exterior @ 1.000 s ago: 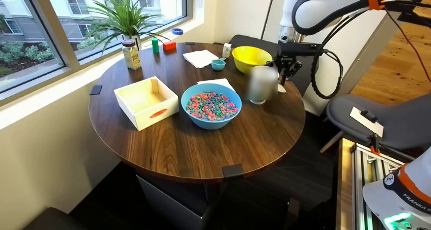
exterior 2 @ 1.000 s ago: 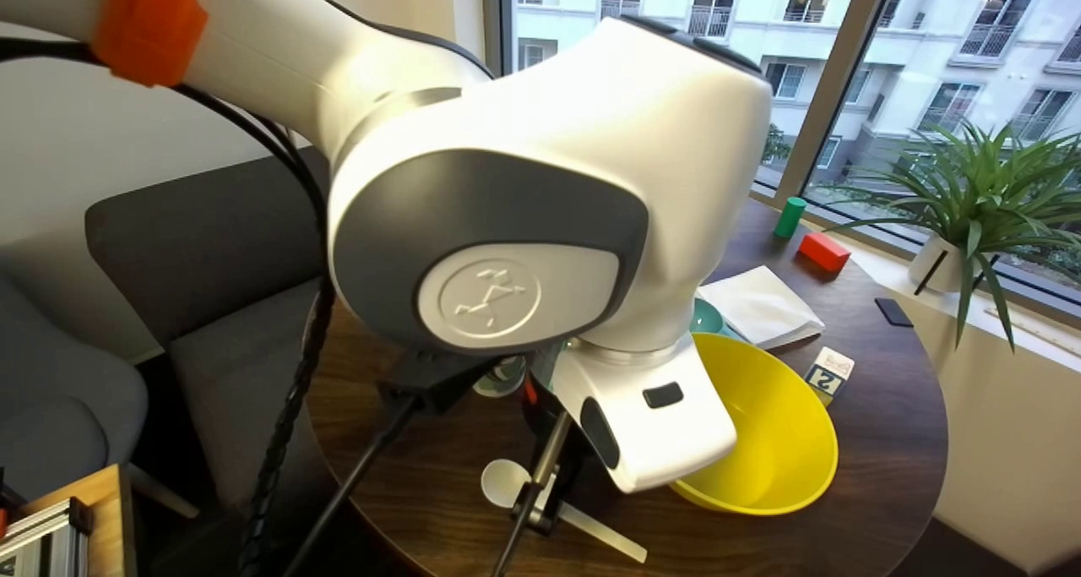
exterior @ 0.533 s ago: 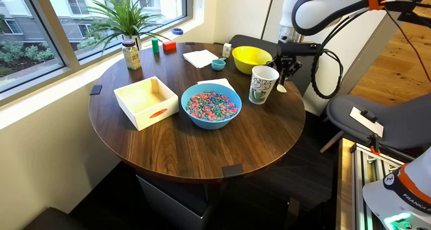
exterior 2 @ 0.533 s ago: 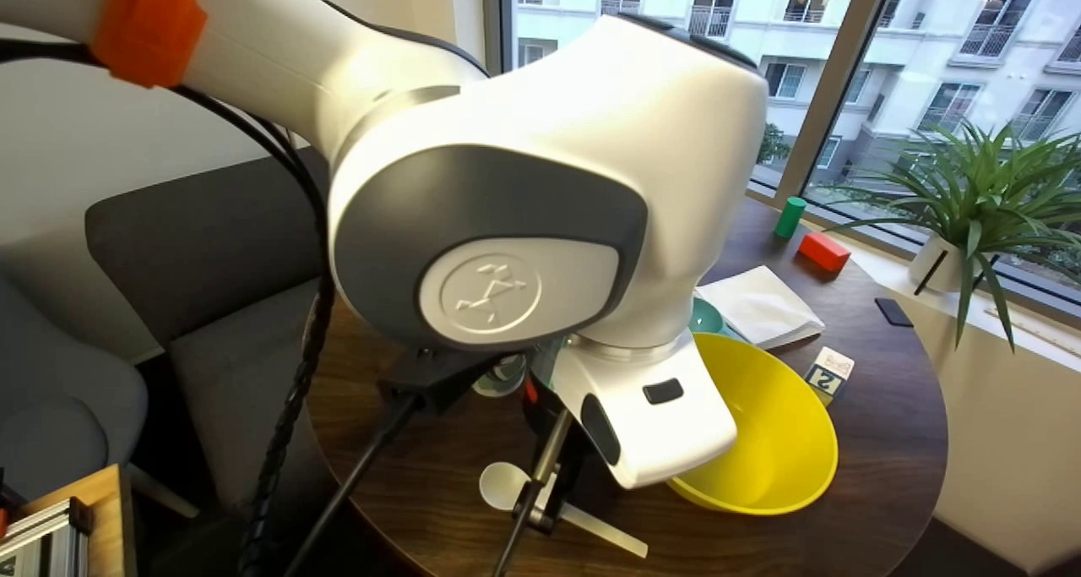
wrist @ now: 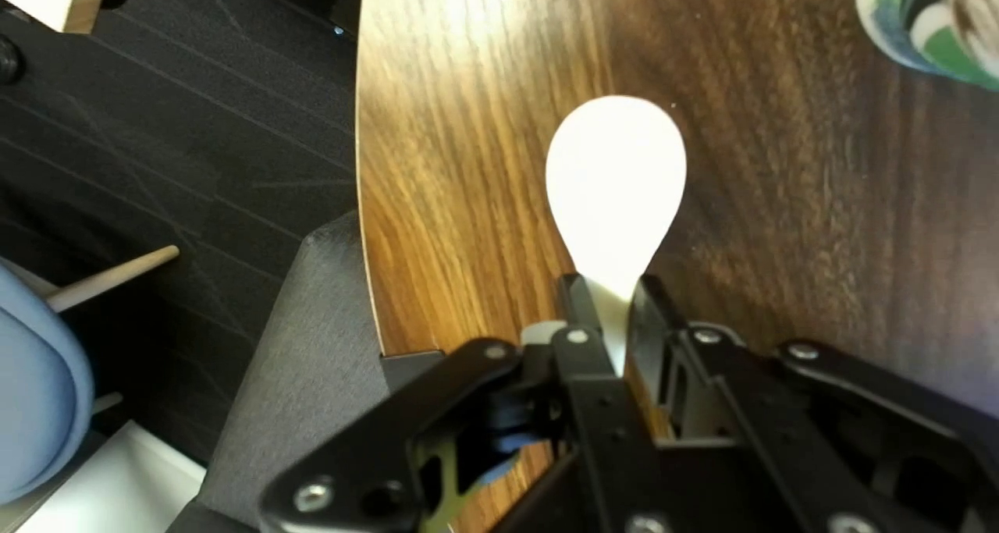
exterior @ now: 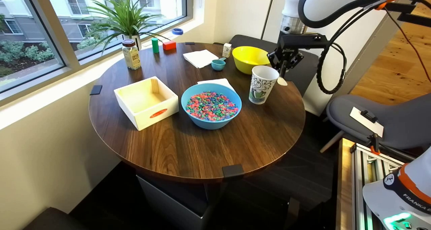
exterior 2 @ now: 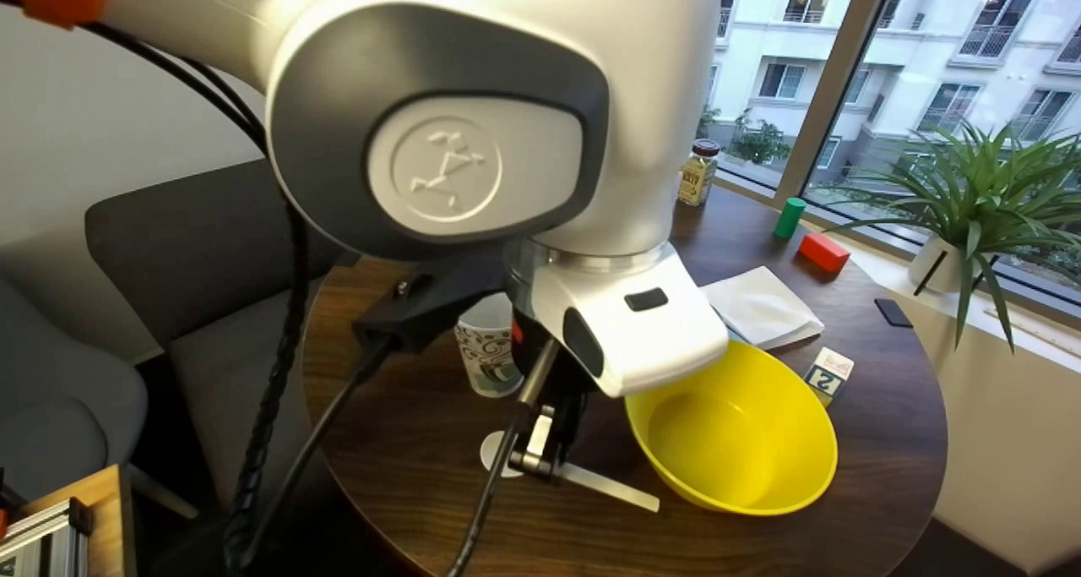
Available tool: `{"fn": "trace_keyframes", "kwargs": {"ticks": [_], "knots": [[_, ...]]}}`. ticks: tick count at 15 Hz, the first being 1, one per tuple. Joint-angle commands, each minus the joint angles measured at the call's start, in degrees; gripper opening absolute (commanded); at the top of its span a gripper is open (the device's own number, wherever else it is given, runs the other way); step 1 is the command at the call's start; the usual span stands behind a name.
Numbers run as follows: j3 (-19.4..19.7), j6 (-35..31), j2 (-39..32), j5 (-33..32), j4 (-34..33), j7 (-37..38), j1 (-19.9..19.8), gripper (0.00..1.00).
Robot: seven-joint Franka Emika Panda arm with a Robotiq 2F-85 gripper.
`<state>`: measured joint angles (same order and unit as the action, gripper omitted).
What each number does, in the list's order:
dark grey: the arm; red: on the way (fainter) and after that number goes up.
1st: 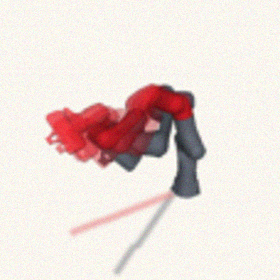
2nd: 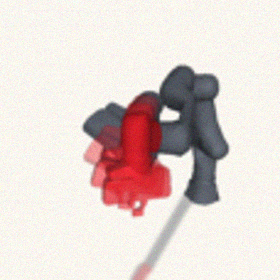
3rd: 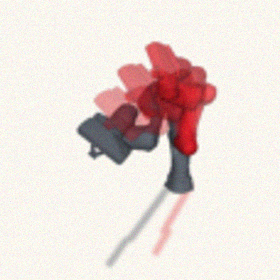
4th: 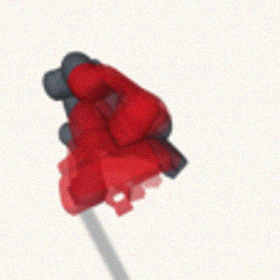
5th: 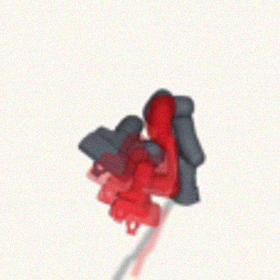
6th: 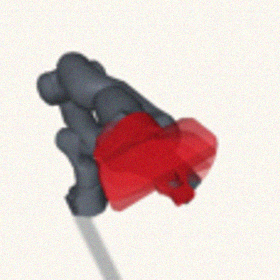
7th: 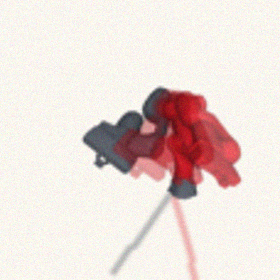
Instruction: Place the coffee cup upright then put the white spoon on top of the coffee cup.
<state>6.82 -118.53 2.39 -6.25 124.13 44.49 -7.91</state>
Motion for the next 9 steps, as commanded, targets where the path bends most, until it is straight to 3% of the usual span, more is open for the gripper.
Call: {"fn": "trace_keyframes", "kwargs": {"ticks": [1,9], "knots": [[-1.4,3.7,5.4,-2.5,1.6,2.6,0.8,0.06],[-6.7,9.1,14.0,-4.8,0.5,3.4,1.6,0.06]]}}
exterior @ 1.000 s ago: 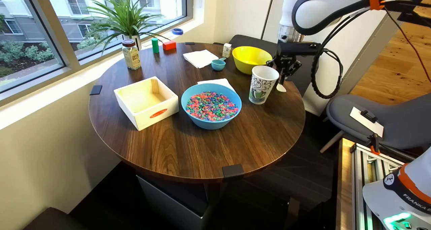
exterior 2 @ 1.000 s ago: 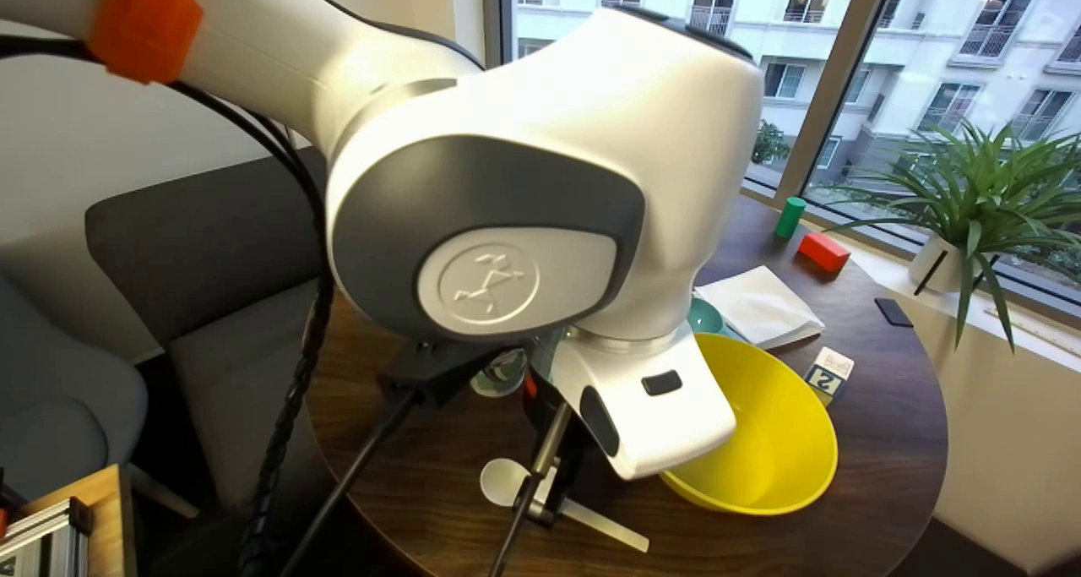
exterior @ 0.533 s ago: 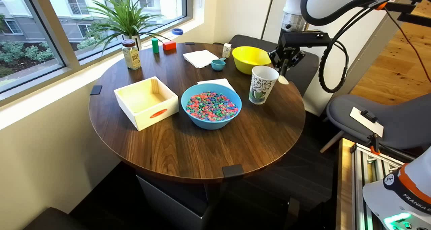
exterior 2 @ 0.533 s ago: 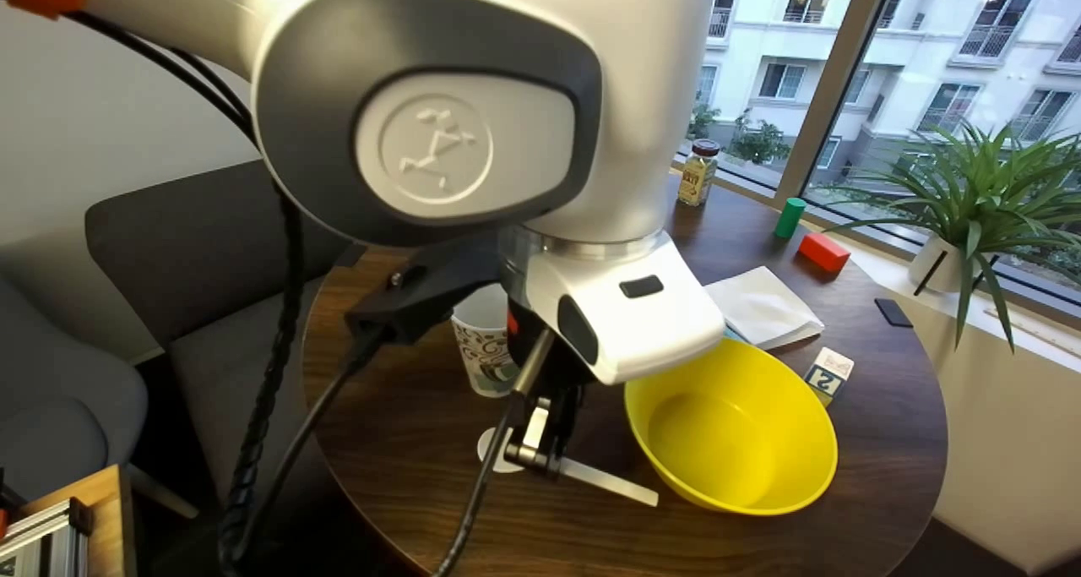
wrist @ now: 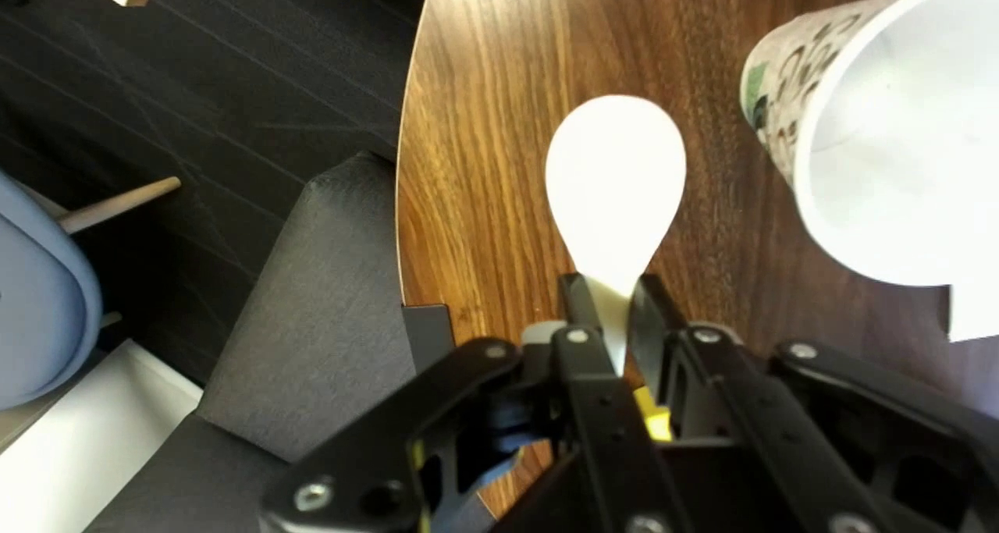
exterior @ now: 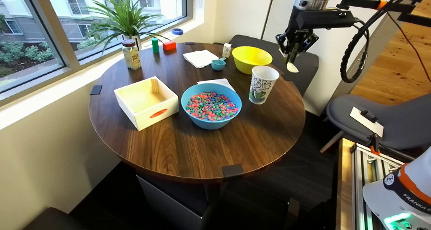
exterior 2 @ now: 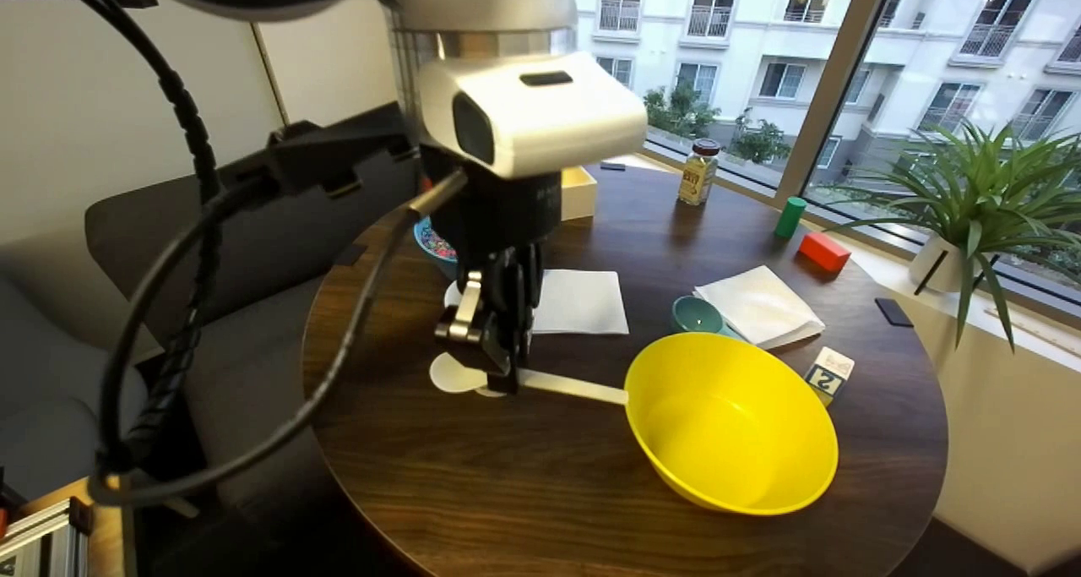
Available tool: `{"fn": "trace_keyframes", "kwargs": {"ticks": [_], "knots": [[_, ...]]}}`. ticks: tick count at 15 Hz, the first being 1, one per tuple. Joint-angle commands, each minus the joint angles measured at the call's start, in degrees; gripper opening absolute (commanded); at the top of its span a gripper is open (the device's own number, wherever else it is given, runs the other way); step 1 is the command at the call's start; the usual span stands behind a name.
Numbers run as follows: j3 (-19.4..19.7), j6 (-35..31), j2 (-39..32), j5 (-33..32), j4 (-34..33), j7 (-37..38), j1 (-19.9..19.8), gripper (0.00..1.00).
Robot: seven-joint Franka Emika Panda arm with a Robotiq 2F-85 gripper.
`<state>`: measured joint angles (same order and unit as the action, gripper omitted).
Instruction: Place the coffee cup upright then put the white spoon on top of the coffee cup.
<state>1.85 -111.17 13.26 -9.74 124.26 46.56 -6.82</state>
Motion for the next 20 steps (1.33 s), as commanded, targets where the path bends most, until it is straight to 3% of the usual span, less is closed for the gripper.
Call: {"fn": "trace_keyframes", "kwargs": {"ticks": [1,8,20], "knots": [[-2.2,1.7,3.7,-1.1,0.1,1.1,0.6,0.06],[-4.9,0.9,2.2,0.8,-2.5,0.8,1.7,0.06],[-5.6,0.1,-3.9,3.3,-5.0,1.2,4.3,0.06]]}}
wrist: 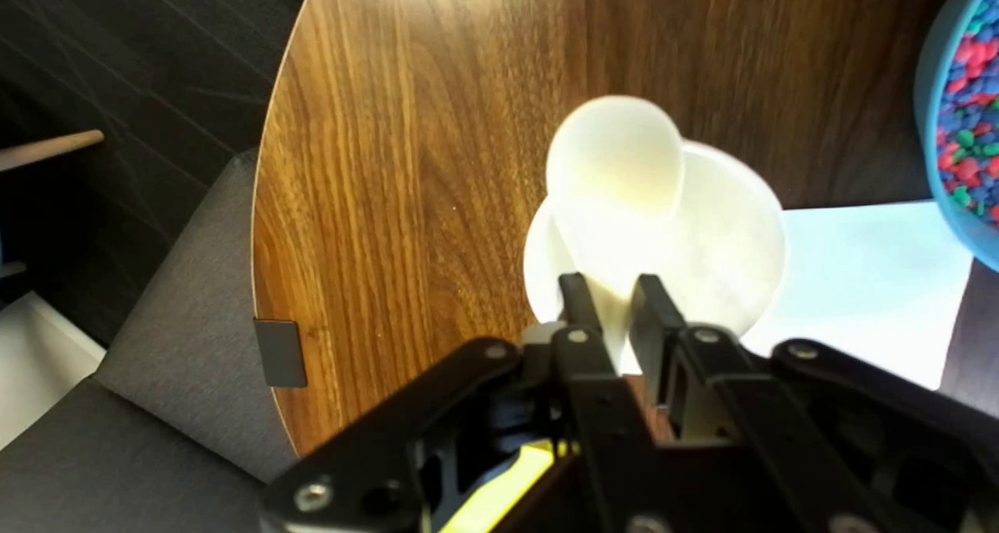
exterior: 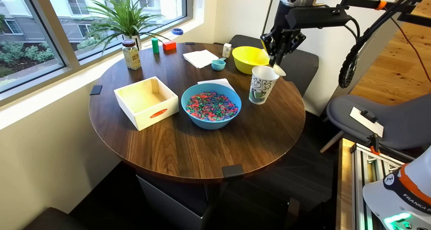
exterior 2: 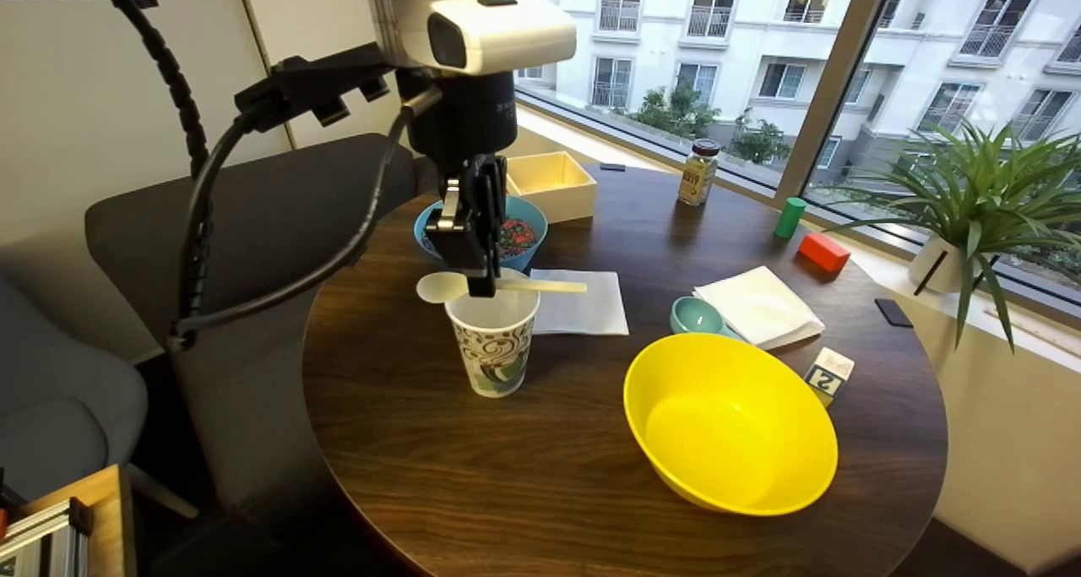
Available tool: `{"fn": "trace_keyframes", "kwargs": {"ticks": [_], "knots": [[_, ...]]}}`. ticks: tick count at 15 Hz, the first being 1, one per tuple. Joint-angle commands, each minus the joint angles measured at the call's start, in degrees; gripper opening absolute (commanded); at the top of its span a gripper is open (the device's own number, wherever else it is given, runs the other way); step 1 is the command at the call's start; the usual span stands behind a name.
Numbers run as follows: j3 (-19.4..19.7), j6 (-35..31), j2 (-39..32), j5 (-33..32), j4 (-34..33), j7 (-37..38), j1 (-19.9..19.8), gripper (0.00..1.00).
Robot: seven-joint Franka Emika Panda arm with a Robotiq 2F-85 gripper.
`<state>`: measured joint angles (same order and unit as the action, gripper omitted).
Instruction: Place the coffee cup upright then put the white spoon on top of the coffee cup.
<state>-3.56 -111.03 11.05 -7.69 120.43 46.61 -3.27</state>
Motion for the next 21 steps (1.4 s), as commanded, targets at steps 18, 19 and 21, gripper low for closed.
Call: {"fn": "trace_keyframes", "kwargs": {"ticks": [18,19,21], "knots": [[0.3,0.1,-5.3,3.1,-3.3,1.3,1.9,0.06],[0.4,0.1,-5.2,3.1,-3.3,1.3,1.9,0.06],[0.3,0.6,-4.9,3.4,-3.3,1.5,2.0,0.06]]}}
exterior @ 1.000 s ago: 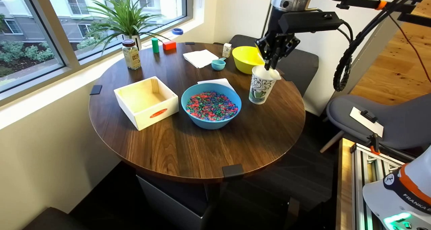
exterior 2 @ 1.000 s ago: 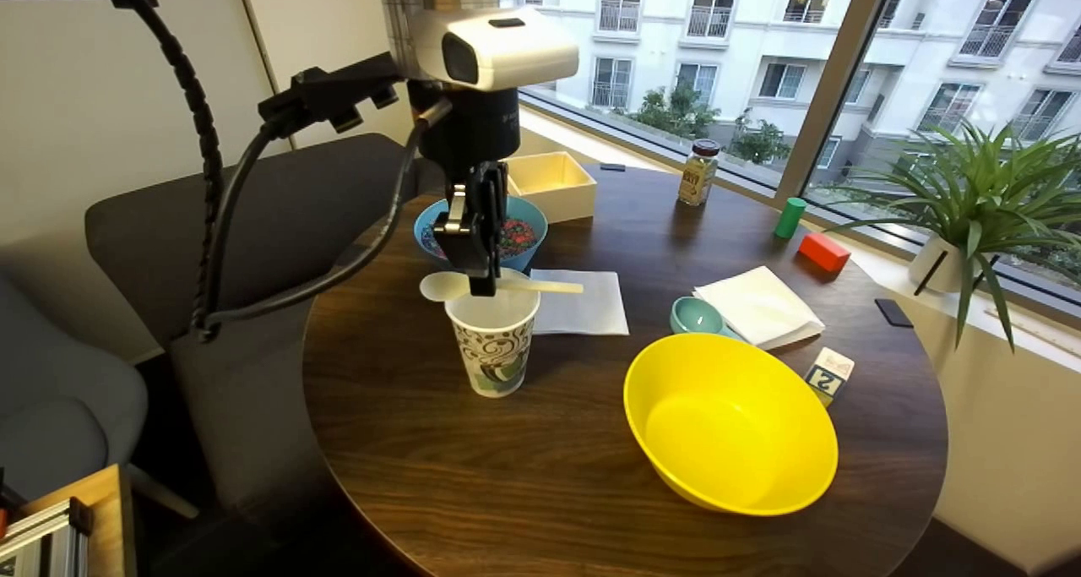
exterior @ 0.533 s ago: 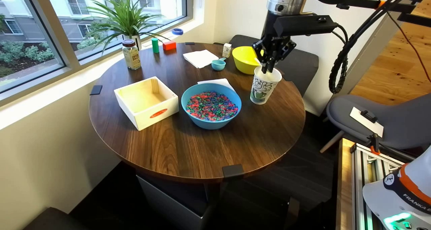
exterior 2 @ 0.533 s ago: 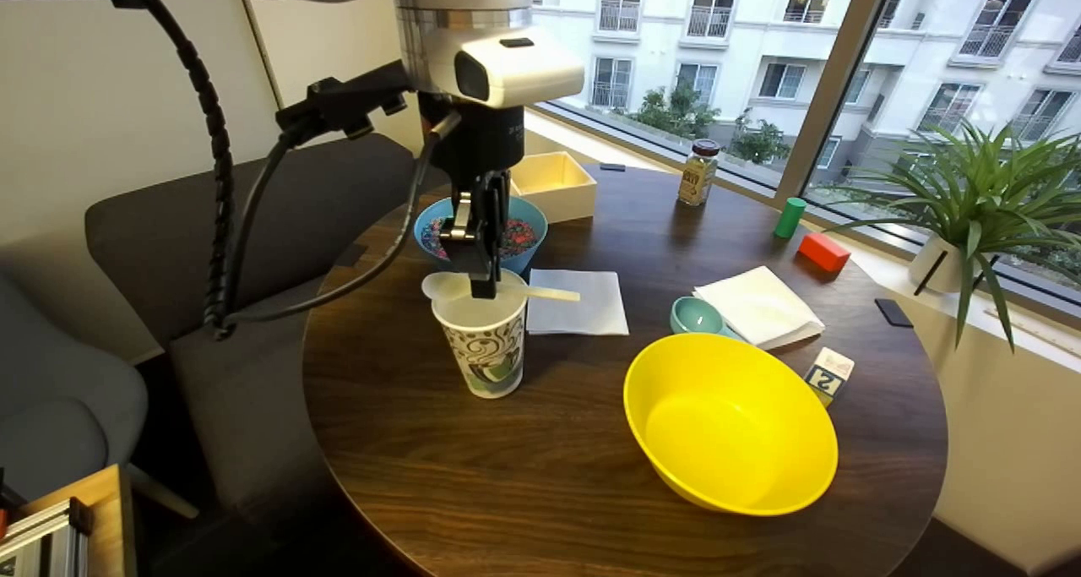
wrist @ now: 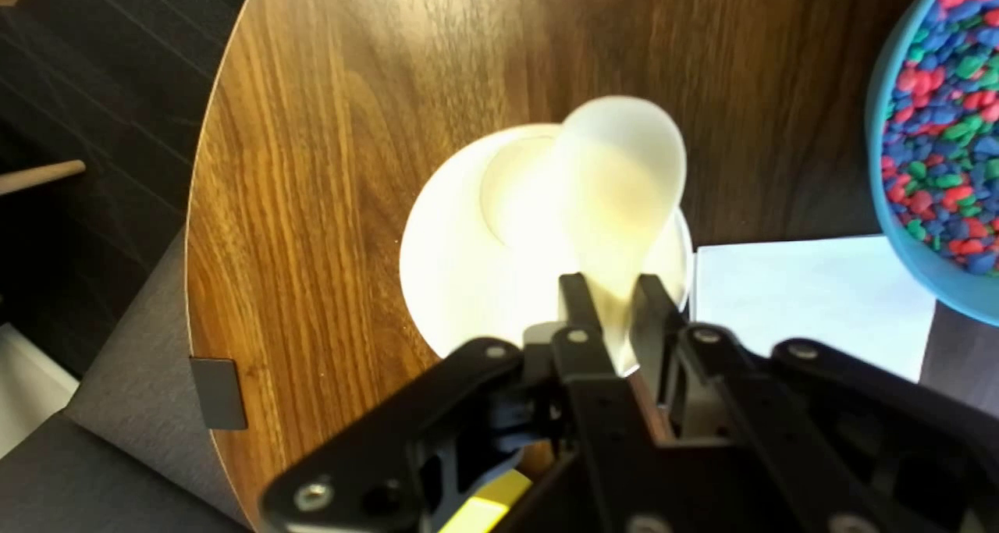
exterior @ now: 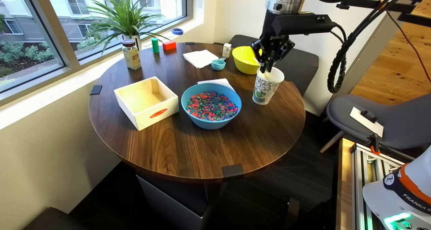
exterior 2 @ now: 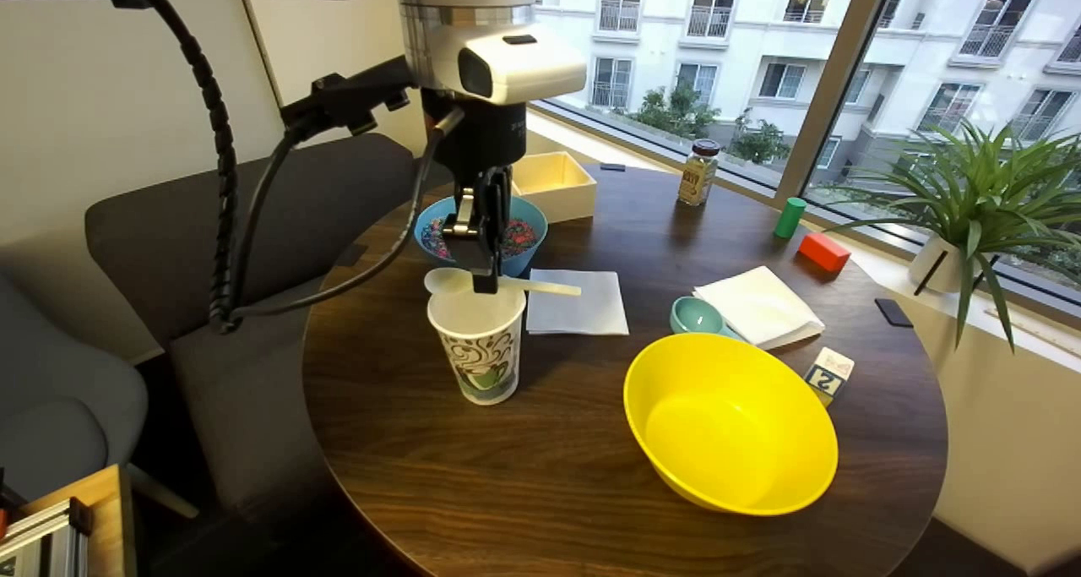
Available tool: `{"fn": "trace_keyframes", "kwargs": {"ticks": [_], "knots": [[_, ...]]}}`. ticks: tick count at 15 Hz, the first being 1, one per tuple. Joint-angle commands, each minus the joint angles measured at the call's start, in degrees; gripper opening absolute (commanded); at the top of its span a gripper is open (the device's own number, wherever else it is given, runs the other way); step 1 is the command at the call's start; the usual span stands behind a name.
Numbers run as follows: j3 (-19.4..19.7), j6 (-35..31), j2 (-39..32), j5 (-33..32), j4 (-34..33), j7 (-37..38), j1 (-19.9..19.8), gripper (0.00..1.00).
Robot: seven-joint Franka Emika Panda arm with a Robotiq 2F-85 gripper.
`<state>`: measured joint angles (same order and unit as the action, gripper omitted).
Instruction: Place the coffee cup upright then put the white spoon on top of the coffee cup.
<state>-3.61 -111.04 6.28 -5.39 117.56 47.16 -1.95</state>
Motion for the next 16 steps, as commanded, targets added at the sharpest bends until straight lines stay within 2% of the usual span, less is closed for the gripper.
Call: {"fn": "trace_keyframes", "kwargs": {"ticks": [1,9,16], "knots": [[0.3,0.9,0.1,1.3,-0.4,1.3,0.7,0.06],[0.2,3.4,1.5,2.7,0.0,6.1,0.7,0.06],[0.2,3.7,2.4,0.4,1.0,9.4,0.4,0.06]]}}
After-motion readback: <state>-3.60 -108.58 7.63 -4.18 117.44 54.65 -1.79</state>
